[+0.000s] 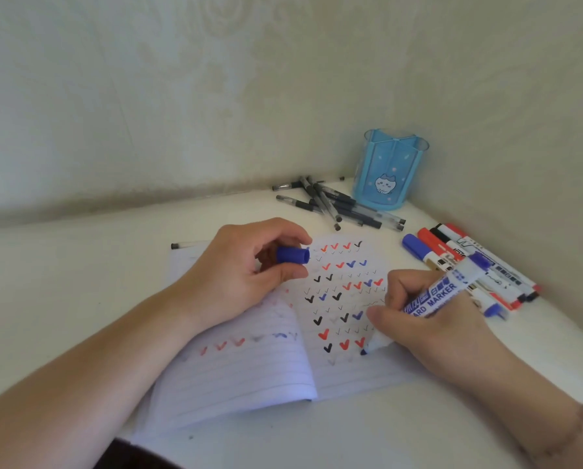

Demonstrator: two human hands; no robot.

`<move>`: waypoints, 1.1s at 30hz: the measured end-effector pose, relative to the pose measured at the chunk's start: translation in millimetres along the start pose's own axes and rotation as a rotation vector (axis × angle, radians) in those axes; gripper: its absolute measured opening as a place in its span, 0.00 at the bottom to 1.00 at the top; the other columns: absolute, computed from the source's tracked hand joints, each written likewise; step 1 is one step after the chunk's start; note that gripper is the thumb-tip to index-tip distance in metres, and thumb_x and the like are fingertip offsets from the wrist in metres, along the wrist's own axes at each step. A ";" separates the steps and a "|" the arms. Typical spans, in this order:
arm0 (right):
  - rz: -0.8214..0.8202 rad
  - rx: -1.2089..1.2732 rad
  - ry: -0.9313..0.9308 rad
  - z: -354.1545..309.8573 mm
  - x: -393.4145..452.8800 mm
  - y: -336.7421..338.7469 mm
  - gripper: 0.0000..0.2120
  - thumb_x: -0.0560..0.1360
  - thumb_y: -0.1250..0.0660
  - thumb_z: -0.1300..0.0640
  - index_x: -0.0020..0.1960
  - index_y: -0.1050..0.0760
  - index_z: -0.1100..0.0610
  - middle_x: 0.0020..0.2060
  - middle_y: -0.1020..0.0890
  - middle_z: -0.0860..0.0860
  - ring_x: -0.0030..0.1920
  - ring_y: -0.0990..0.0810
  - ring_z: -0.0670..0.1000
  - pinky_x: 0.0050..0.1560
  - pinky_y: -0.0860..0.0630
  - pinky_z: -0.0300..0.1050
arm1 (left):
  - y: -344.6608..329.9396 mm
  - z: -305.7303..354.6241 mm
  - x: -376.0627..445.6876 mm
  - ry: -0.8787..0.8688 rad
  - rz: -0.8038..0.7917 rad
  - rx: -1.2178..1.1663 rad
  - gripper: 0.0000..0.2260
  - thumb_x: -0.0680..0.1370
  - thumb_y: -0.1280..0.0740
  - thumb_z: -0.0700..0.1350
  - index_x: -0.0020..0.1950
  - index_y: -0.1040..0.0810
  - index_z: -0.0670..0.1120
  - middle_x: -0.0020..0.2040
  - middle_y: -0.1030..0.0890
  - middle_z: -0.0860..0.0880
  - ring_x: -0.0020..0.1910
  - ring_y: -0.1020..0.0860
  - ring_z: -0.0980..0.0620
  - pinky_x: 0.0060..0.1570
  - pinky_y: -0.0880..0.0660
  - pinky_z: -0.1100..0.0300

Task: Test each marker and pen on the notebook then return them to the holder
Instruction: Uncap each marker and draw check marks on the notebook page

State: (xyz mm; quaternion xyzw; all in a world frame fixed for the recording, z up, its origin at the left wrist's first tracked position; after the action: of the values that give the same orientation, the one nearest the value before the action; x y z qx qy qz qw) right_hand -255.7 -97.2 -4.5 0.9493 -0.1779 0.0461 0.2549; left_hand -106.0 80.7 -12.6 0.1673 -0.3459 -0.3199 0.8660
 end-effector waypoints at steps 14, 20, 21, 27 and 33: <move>0.061 0.173 -0.036 0.7 3.0 3.2 0.19 0.70 0.26 0.60 0.29 0.34 0.60 0.20 0.26 0.46 0.21 0.35 0.44 0.25 0.38 0.36 | -0.4 3.8 1.7 -0.162 -0.004 0.120 0.11 0.74 0.29 0.52 0.53 0.17 0.50 0.44 0.18 0.58 0.39 0.23 0.56 0.39 0.28 0.66; 0.026 0.537 0.059 -7.4 4.1 6.2 0.16 0.59 0.22 0.45 0.39 0.21 0.53 0.27 0.21 0.53 0.26 0.30 0.53 0.32 0.35 0.46 | -1.1 5.5 -0.6 -0.123 0.004 0.098 0.12 0.70 0.25 0.50 0.53 0.17 0.52 0.42 0.19 0.64 0.35 0.24 0.61 0.40 0.29 0.72; 0.000 0.556 0.069 -7.3 3.9 6.7 0.09 0.63 0.26 0.49 0.40 0.19 0.53 0.30 0.19 0.57 0.27 0.29 0.55 0.32 0.36 0.51 | -1.0 6.5 -0.4 -0.122 0.005 0.090 0.12 0.70 0.25 0.50 0.52 0.17 0.52 0.41 0.19 0.65 0.36 0.24 0.62 0.40 0.29 0.73; -0.045 0.498 0.115 -5.8 2.9 1.9 0.12 0.65 0.36 0.51 0.44 0.18 0.53 0.36 0.16 0.60 0.26 0.28 0.58 0.30 0.39 0.46 | -3.6 12.8 0.3 -0.182 -0.008 0.089 0.13 0.72 0.27 0.52 0.52 0.17 0.48 0.41 0.19 0.62 0.37 0.24 0.65 0.41 0.29 0.72; -0.099 0.441 0.120 -7.9 4.6 -5.5 0.07 0.69 0.33 0.53 0.45 0.18 0.51 0.39 0.15 0.60 0.24 0.27 0.57 0.30 0.37 0.50 | -7.2 18.8 -0.9 -0.248 -0.053 0.119 0.10 0.74 0.28 0.49 0.53 0.17 0.47 0.40 0.19 0.55 0.37 0.24 0.60 0.39 0.27 0.64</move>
State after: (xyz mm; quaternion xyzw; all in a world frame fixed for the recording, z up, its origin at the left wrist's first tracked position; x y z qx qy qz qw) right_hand -249.5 -90.2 0.6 0.9852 -0.1015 0.1277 0.0532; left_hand -122.9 74.7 -3.5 0.1866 -0.4643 -0.3397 0.7963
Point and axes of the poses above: each hand's wrist, its own x-axis towards the middle knuckle, its own y-axis out of the back of the hand, z = x × y, the point moved 2 cm from there along x, towards the middle knuckle
